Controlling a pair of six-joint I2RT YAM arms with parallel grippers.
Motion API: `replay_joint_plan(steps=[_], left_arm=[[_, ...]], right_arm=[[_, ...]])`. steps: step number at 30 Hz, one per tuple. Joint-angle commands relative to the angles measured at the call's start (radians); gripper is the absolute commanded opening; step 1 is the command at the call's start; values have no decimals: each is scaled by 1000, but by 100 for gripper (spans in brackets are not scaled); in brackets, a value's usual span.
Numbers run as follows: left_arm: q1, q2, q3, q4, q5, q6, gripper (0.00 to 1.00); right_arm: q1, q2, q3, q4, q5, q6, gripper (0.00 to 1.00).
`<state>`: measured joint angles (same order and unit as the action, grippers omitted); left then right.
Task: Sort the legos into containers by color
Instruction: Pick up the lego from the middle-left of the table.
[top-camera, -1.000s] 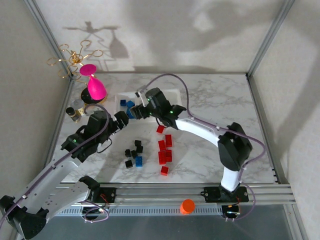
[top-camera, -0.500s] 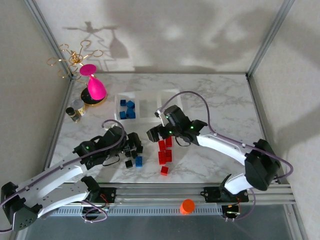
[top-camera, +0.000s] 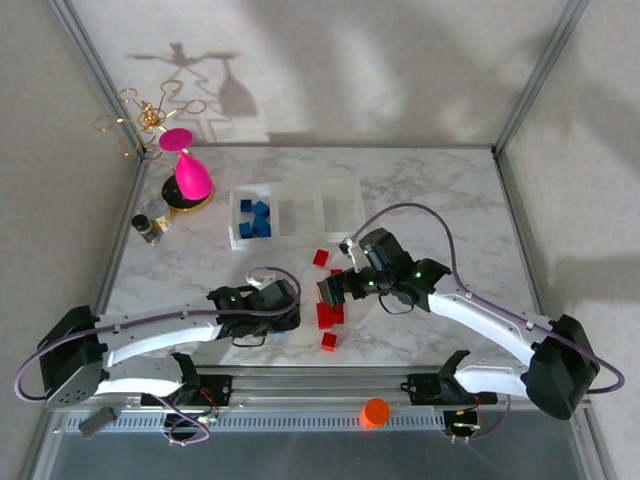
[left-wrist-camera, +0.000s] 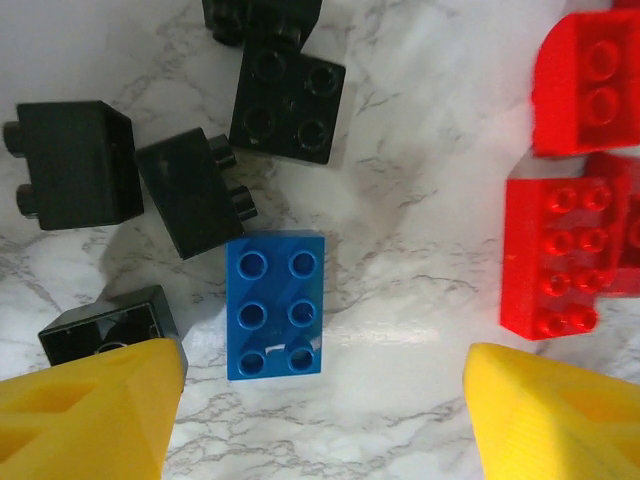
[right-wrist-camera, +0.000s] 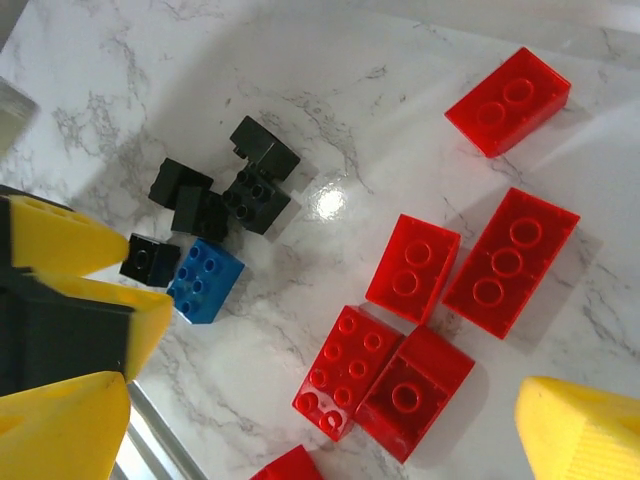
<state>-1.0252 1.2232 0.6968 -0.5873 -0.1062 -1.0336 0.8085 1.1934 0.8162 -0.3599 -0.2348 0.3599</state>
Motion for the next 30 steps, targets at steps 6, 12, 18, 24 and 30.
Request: replay_joint_plan(steps=[6,12,18,24,30], left_arm=[[-20,125,70,17,-55,-8,69],[-20,166,68,-7,-92,-17,67],[-20,196,51,-2,-88,-21,66],[-23,227,44,11,-74,-21,63],[-25,248,31,53,-49,-13,56]], right_arm=[[-20,-9,-12,4,-46,18,99],[-24,-7,-23,17,-47,17,99],[-31,2,-23,20,-47,25,99],[-45,14,-24,30,-54,36,99],[-61,25,-32,40,-64,38,99]])
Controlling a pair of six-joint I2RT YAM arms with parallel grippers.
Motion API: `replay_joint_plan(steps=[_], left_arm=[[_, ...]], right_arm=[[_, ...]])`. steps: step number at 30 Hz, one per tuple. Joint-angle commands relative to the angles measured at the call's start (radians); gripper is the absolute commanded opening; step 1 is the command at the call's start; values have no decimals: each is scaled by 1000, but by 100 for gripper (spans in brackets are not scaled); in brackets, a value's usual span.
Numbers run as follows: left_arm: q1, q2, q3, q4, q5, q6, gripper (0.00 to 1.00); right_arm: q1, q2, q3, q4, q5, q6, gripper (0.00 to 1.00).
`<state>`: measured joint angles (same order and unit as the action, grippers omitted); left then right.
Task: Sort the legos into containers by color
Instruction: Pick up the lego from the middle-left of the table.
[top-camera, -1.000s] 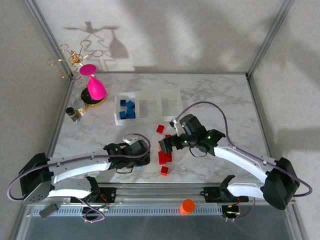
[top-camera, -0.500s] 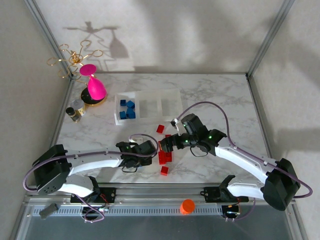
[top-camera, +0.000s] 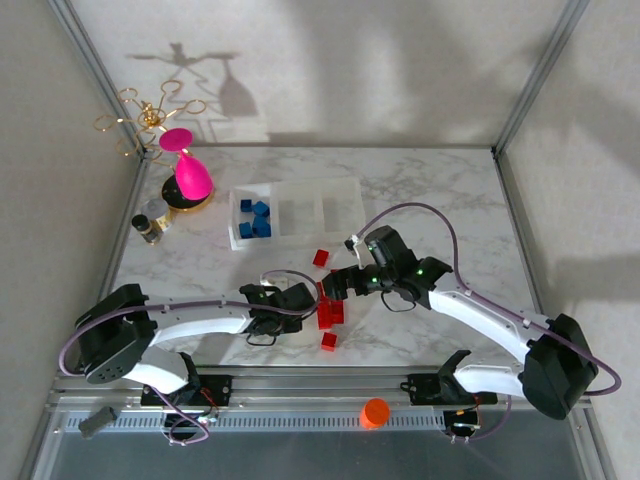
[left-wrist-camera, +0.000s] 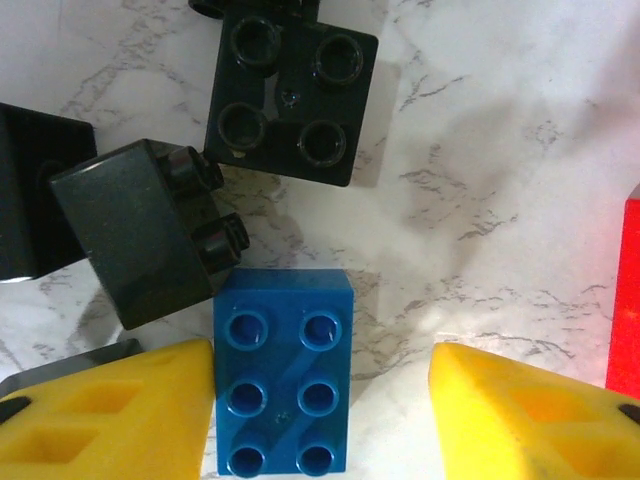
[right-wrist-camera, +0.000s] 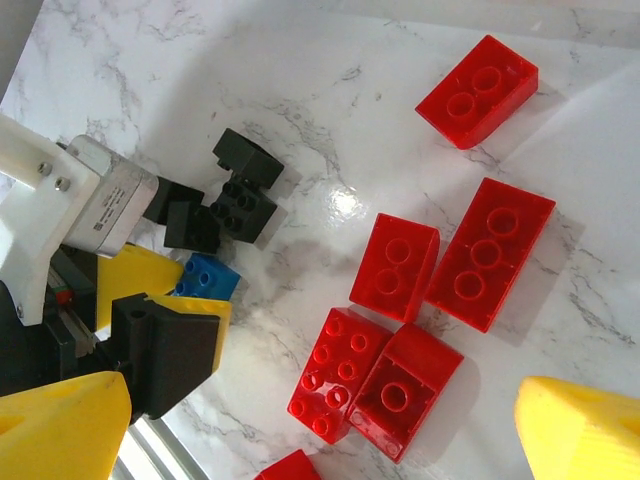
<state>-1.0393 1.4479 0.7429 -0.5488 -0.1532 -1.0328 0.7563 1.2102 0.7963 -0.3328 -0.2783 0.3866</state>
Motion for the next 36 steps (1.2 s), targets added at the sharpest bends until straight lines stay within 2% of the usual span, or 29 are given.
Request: replay_joint_plan(steps=[1,16,21,28,32,36], left_arm=[[-11,30,-13,14,-4,-14,55],[-12,19,2,-17,-28,-9,36],[-13,-26,23,-47,-50,-11,35],[7,-102,104,-117,-105,20,35],[76,-140,169,-175,-179,70,35],[202,-169,245,-175,-221,163,35]], right_arm=[[-9,11,-14,14,-21,12,99],[-12,22,-32,57,-43,18,99],[-13,6,-32,70,-50,20,99],[-5,-44,-60,182,-103,51,99],[-4,-49,-73,255,-90,66,99],[-3,-6,-68,329,-78,106,99]])
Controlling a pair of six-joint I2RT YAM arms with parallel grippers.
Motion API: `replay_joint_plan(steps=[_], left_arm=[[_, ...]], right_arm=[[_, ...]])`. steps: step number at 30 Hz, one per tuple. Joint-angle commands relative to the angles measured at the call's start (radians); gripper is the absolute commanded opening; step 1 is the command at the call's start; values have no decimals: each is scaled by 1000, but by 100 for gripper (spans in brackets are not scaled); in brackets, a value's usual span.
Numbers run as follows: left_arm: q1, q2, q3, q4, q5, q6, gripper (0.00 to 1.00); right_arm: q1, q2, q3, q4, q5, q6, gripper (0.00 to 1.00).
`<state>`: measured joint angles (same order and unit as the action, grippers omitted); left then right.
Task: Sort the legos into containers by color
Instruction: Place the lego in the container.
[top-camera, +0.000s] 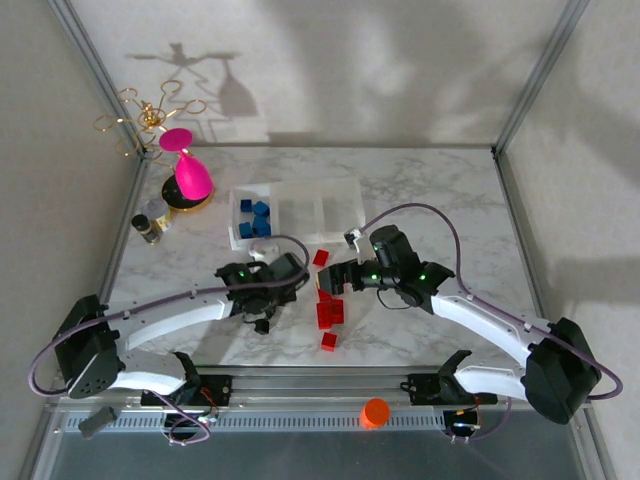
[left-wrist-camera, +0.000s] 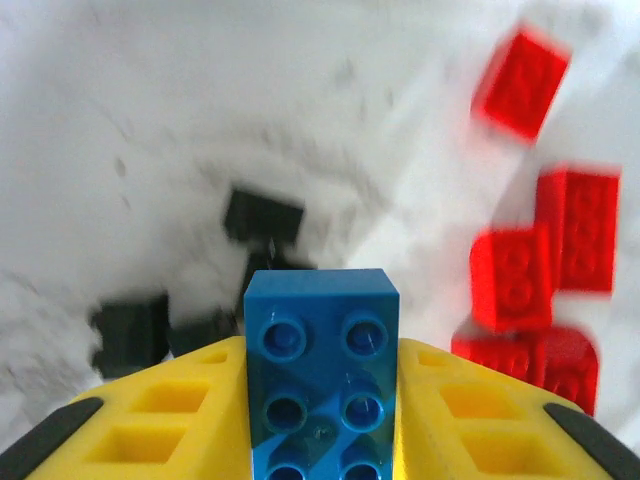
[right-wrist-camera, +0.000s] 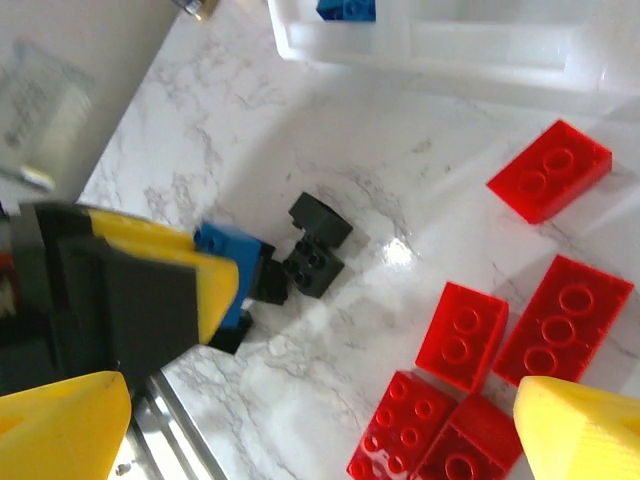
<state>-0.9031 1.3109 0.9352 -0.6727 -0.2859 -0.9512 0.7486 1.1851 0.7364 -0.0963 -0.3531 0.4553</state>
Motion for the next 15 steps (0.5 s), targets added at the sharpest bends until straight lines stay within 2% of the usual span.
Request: replay_joint_plan(steps=[1,5,9,15], left_arm=[[97,-35,72,-44,-103,104,35],[236,11,170,-2,-123,213,35],[371,124,258,34,-116,273,34],[464,340,399,74,-93,353,32]], right_arm=[[5,28,-10,110,-3,48,99],[5,74,0,192,14,79,99],[9,123,26,233,17,100,99],[9,147,32,248,44,103,99]])
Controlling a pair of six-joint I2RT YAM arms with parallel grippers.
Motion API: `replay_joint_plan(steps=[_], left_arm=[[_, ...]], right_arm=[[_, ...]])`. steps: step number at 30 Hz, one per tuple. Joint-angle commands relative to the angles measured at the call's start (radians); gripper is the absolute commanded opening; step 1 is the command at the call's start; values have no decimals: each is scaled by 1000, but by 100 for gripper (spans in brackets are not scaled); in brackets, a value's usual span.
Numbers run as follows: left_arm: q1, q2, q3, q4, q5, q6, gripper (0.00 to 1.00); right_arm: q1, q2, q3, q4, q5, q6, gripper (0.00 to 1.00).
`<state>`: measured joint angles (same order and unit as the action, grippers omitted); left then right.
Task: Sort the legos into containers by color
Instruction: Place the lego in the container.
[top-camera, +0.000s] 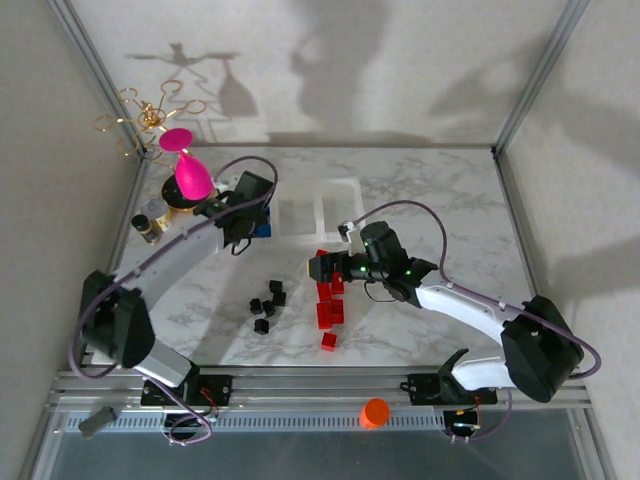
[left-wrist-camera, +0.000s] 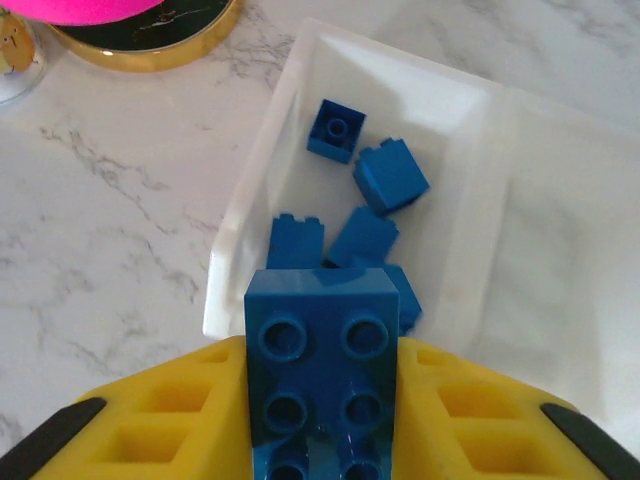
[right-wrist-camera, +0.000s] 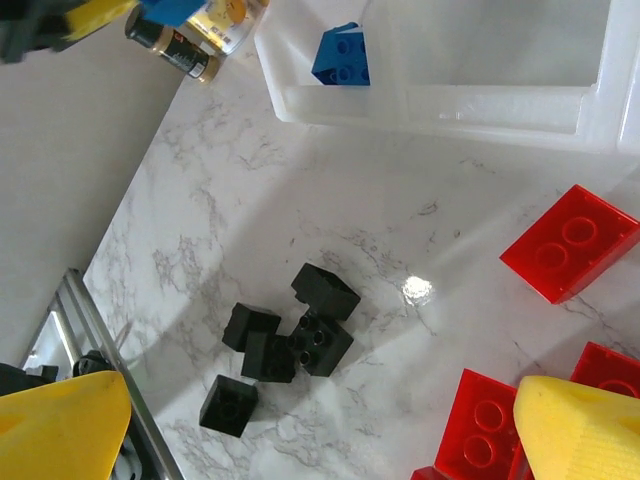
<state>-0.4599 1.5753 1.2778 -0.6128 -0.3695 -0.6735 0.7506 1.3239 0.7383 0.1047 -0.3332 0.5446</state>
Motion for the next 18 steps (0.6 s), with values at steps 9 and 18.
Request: replay_joint_plan(steps=[9,18], left_arm=[[56,298,182,31,46,106,31],[60,346,199,16,63,113,52]], right_arm=[[7,20,26,36,46,7,99],[7,31,46,19,65,-13,99]])
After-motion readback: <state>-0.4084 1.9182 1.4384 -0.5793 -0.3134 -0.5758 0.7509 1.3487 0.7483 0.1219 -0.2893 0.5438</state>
